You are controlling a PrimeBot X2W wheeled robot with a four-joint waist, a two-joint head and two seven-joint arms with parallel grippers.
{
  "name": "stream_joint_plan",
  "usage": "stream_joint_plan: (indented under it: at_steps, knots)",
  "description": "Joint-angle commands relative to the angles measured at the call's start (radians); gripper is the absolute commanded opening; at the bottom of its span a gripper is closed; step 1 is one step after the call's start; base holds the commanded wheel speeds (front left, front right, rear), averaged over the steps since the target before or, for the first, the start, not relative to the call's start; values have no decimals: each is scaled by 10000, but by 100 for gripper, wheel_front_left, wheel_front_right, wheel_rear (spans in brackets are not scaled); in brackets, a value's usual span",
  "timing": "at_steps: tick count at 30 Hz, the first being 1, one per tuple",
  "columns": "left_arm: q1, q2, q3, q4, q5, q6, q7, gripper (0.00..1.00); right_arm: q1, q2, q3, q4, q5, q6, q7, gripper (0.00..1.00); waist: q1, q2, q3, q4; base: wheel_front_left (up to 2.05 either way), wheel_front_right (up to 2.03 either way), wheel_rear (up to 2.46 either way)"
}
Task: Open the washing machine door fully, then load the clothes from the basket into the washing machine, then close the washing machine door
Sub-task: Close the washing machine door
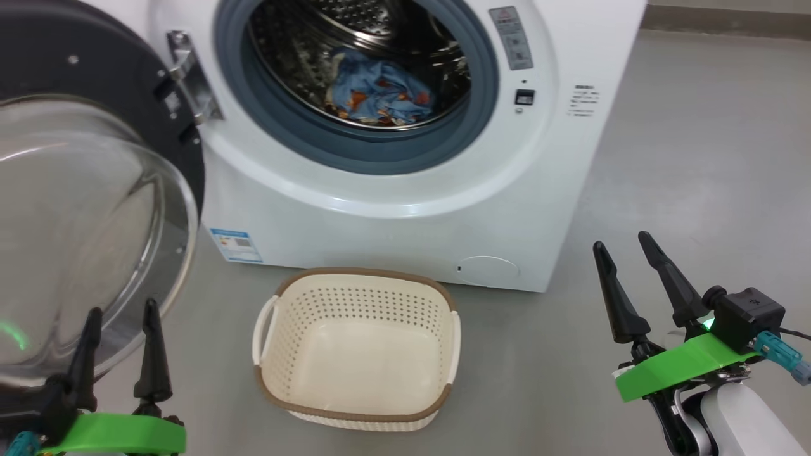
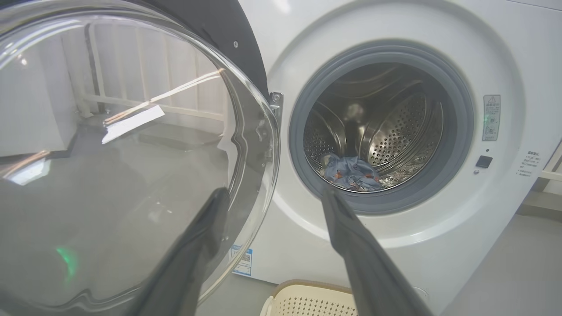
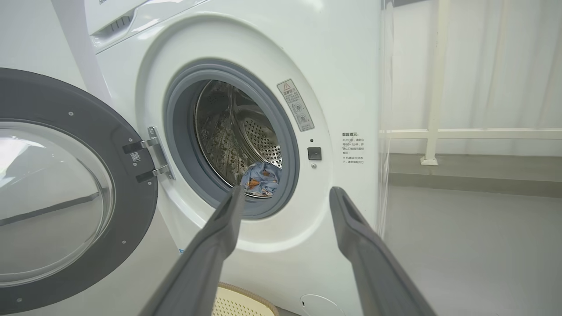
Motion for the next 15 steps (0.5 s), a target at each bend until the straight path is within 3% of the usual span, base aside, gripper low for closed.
stream_joint_plan:
  at_steps: [1,15]
  knots:
    - [-115,225,371,-122,142,98,-65,100,18,-103,241,-176,83,44,-80,100,0,0,-140,580,0,0,0]
    - [-57,100,273,-154,213,547,-43,100,57,-81,313,-87,143,44,-80,100,0,0,-285,2282,0,0,0]
